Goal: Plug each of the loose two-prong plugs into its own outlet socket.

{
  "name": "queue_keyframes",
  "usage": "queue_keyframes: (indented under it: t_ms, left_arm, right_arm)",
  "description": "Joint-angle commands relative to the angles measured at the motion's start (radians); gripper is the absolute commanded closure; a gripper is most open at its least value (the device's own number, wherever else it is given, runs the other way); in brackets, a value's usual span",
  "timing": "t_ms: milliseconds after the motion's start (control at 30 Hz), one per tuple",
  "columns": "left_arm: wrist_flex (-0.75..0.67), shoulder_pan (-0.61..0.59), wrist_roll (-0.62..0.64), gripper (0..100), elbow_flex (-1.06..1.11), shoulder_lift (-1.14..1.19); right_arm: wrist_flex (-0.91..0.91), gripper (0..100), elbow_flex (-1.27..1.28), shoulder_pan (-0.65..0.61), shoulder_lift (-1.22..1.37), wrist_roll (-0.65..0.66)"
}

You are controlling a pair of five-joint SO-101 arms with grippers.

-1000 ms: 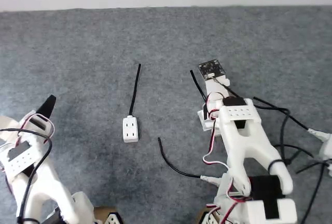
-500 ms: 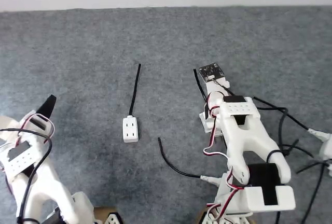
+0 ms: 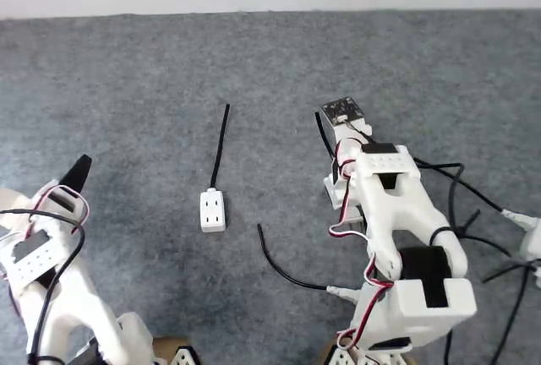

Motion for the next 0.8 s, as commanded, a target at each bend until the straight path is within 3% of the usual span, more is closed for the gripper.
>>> queue_keyframes:
  t_ms: [0, 133, 600, 767]
  left_arm:
    - [-0.017, 0.008, -0.009, 51, -0.01, 0.0]
    - [-0.017, 0.006, -0.009, 51, -0.01, 0.0]
    - [-0.017, 0.006, -0.009, 51, -0.01, 0.0]
    - [-0.018, 0.009, -0.009, 51, -0.01, 0.0]
  right_arm:
    - [0.01, 89.9, -0.055, 0.008, -0.004, 0.009]
    - [0.012, 99.1, -0.054, 0.012, 0.001, 0.005]
    - [0.039, 99.0, -0.052, 0.013, -0.005, 0.003]
    - [0.239, 99.0, -0.152, -0.018, -0.051, -0.043]
